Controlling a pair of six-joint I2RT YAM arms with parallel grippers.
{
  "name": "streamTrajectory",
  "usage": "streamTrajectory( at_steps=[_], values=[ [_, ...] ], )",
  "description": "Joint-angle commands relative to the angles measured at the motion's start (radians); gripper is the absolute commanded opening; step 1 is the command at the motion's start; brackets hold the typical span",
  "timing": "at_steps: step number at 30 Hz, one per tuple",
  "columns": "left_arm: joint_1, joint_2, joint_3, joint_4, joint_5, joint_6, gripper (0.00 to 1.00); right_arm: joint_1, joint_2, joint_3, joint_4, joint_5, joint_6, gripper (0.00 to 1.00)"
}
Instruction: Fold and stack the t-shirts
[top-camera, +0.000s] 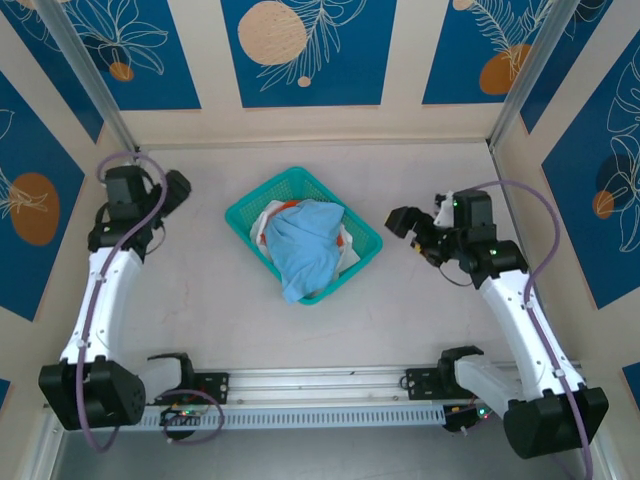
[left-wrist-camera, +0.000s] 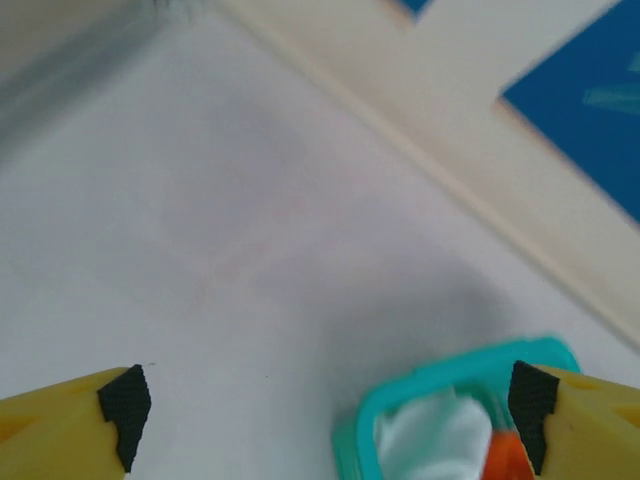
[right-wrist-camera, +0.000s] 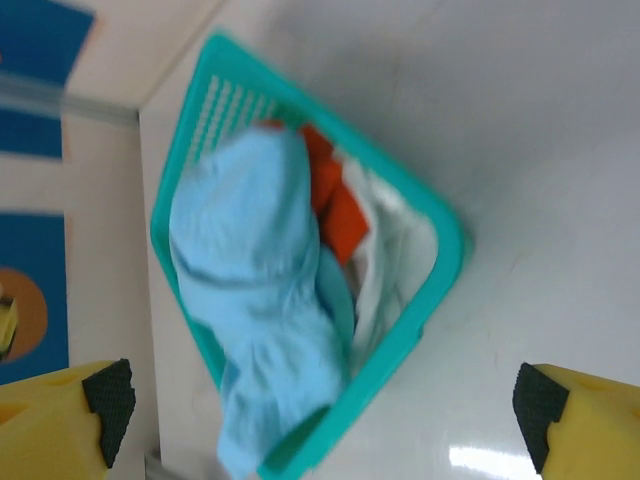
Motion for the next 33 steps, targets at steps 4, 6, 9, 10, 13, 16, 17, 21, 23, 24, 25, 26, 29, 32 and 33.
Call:
streamTrajectory(
  at_steps=[4, 6, 9, 10, 13, 16, 17, 21, 23, 24, 25, 26, 29, 32, 33],
  values=[
    [-0.397, 0.180, 0.123, -0.222, 0.073, -0.047, 0.83, 0.036, 0.097, -0.008, -0.195, 0.089, 0.006, 0.98],
    [-0.520, 0.285, 0.212, -0.280, 0.034, -0.021, 0.82, 0.056, 0.170, -0.003, -0.217, 0.104, 0.003, 0.93],
    [-0.647, 0.437, 0.363, -0.397, -0.031, 0.026, 0.82, 0.084, 0.267, 0.042, -0.279, 0.158, 0.013, 0.89],
    [-0.672, 0.478, 0.402, -0.416, -0.035, 0.039, 0.82, 0.087, 0.289, 0.056, -0.295, 0.165, 0.014, 0.88],
    [-0.721, 0.597, 0.506, -0.448, -0.016, 0.072, 0.78, 0.098, 0.328, 0.075, -0.304, 0.191, 0.015, 0.86],
    [-0.730, 0.691, 0.582, -0.497, -0.031, 0.095, 0.71, 0.107, 0.352, 0.080, -0.303, 0.220, 0.031, 0.85],
    [-0.730, 0.710, 0.585, -0.497, -0.032, 0.107, 0.66, 0.113, 0.358, 0.083, -0.303, 0.230, 0.043, 0.84],
    [-0.731, 0.735, 0.591, -0.509, -0.059, 0.144, 0.22, 0.161, 0.380, 0.104, -0.291, 0.259, 0.098, 0.81],
    [-0.732, 0.708, 0.585, -0.491, -0.058, 0.160, 0.05, 0.186, 0.397, 0.116, -0.286, 0.272, 0.117, 0.81],
    [-0.732, 0.689, 0.587, -0.481, -0.051, 0.167, 0.00, 0.201, 0.405, 0.123, -0.283, 0.270, 0.127, 0.81],
    [-0.730, 0.670, 0.595, -0.481, -0.048, 0.169, 0.00, 0.211, 0.416, 0.130, -0.284, 0.270, 0.136, 0.81],
    [-0.732, 0.647, 0.609, -0.479, -0.041, 0.170, 0.00, 0.219, 0.426, 0.139, -0.284, 0.261, 0.147, 0.81],
    [-0.735, 0.565, 0.659, -0.469, -0.042, 0.175, 0.00, 0.251, 0.453, 0.156, -0.255, 0.251, 0.142, 0.80],
    [-0.737, 0.464, 0.727, -0.455, -0.073, 0.195, 0.00, 0.263, 0.488, 0.174, -0.230, 0.249, 0.135, 0.79],
    [-0.738, 0.436, 0.768, -0.464, -0.100, 0.205, 0.00, 0.264, 0.503, 0.179, -0.223, 0.244, 0.135, 0.78]
  ],
)
